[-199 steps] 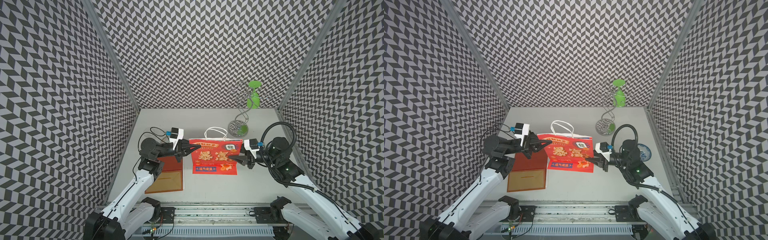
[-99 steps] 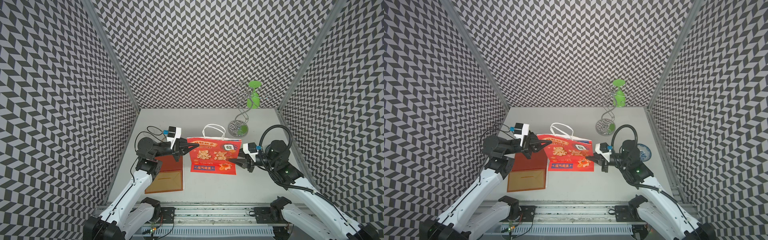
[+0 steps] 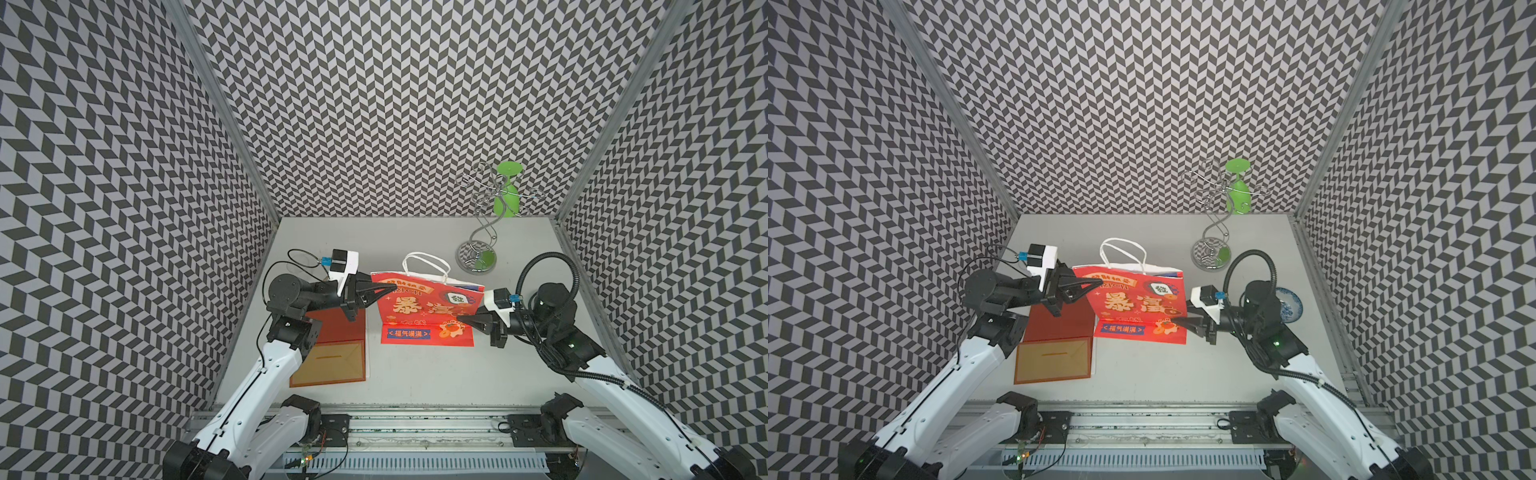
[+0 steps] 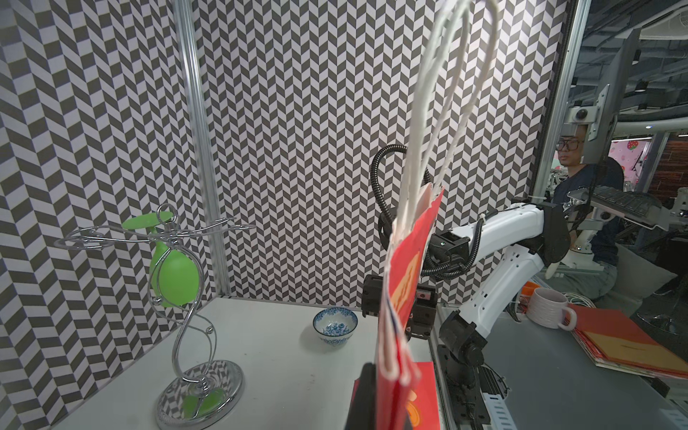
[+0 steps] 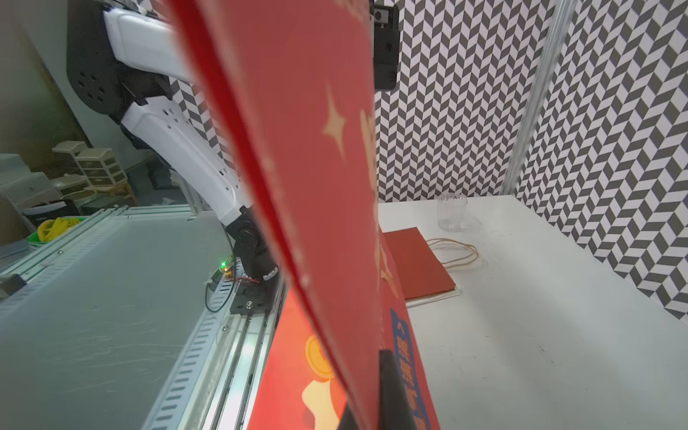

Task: Put away the paper bag
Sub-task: Press the paper bag.

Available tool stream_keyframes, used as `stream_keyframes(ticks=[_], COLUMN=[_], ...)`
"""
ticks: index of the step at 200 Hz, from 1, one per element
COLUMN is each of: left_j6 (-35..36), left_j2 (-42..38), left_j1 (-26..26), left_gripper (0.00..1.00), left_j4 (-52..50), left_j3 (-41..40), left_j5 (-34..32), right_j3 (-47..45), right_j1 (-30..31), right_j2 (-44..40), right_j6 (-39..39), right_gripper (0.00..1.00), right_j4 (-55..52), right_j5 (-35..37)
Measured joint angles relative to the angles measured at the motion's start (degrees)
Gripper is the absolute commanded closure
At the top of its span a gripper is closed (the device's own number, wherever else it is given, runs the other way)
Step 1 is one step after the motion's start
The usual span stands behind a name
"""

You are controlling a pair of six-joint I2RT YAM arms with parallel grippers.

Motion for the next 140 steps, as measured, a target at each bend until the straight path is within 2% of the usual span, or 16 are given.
stream_keyframes(ticks=[8,21,40,59,85,118,122,133,140], left_j6=[0.0,0.0,0.0,-0.1,-0.2,-0.2,0.0,0.2,0.3], left_j2=[0.0,0.0,0.0,0.0,-0.1,-0.1,-0.1,-0.1,-0.1], left_j1=[0.0,0.0,0.3,0.4,0.4,0.5,0.5,0.6,0.7], left_gripper=[1.0,1.0,1.0,1.0,1.0,1.0,1.0,1.0,1.0], left_j4=[-0.5,-0.8,-0.8,-0.8,-0.8,-1.0,-1.1,-1.5,-1.8], left_j3=[0.3,0.5,0.5,0.5,0.5,0.6,0.6,0.6,0.6], left_j5=[0.0,0.0,-0.2,-0.2,-0.2,-0.2,-0.3,-0.5,-0.6], right_j3=[0.0,0.0,0.0,0.0,0.0,0.0,0.0,0.2,0.4], right_j1=[0.0,0.0,0.0,0.0,0.0,0.0,0.0,0.0,0.0], right_j2=[-0.1,-0.3,-0.6,-0.7,-0.7,-0.7,-0.7,-0.9,-1.1], right_j6=[0.0,0.3,0.0,0.0,0.3,0.4,0.4,0.5,0.6], right_gripper=[0.93,0.71,0.66,0.74,1.0,1.0,0.94,0.67,0.55], right_j4=[0.0,-0.1,-0.1,-0.2,-0.2,-0.3,-0.3,-0.6,-1.2], right_j5=[0.0,0.1,1.1,1.5,1.5,1.5,1.6,2.2,3.0])
